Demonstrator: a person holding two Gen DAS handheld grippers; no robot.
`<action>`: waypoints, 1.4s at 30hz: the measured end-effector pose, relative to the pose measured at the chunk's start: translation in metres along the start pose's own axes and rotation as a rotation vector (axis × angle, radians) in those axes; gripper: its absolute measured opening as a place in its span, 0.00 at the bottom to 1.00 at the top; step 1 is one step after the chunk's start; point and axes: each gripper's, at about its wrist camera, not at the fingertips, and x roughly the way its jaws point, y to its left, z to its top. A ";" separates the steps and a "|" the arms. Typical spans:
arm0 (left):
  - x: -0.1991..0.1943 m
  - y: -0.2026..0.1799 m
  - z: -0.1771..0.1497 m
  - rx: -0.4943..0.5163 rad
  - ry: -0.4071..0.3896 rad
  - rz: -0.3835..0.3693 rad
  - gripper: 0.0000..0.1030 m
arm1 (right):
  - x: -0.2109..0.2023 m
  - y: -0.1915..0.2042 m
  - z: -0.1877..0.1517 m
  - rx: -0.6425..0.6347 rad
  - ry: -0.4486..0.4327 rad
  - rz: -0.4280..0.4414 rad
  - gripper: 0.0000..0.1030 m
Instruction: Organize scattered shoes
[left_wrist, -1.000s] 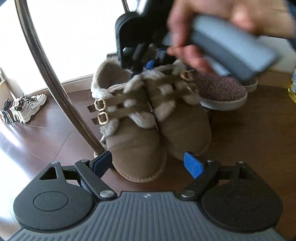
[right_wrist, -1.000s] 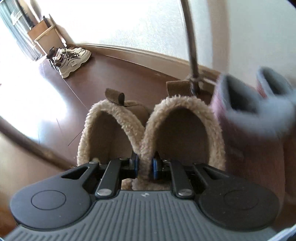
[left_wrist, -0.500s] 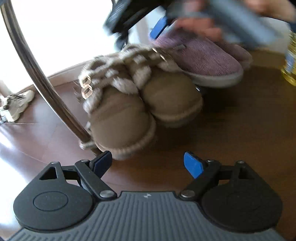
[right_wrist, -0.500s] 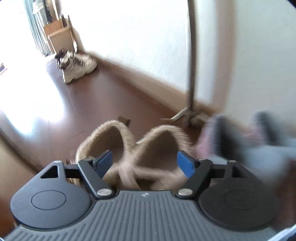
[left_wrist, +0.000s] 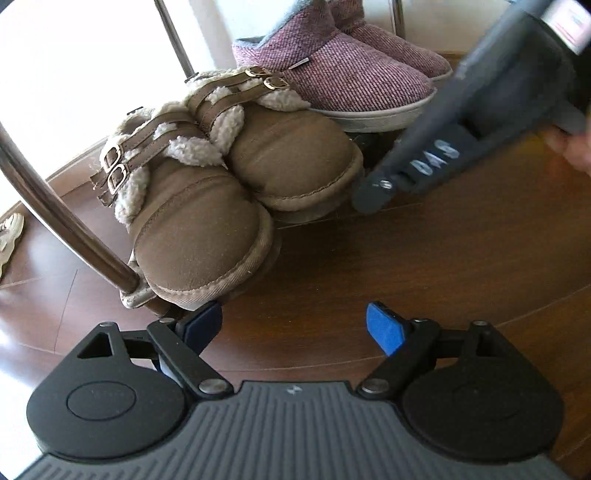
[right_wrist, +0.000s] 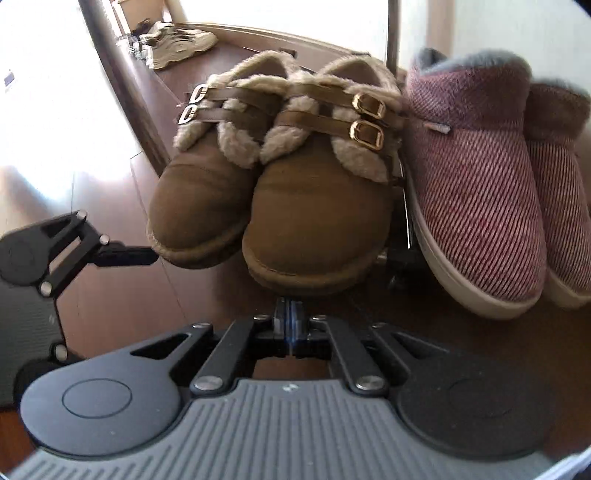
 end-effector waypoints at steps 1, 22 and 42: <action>0.000 0.000 0.001 -0.004 -0.001 -0.003 0.84 | 0.000 -0.001 0.001 0.005 -0.001 -0.006 0.00; -0.161 -0.049 0.042 -0.261 0.146 0.048 0.84 | -0.173 -0.037 -0.025 0.091 0.076 -0.146 0.25; -0.557 -0.134 0.187 -0.638 -0.018 0.297 0.86 | -0.605 0.003 -0.024 0.189 -0.310 -0.168 0.79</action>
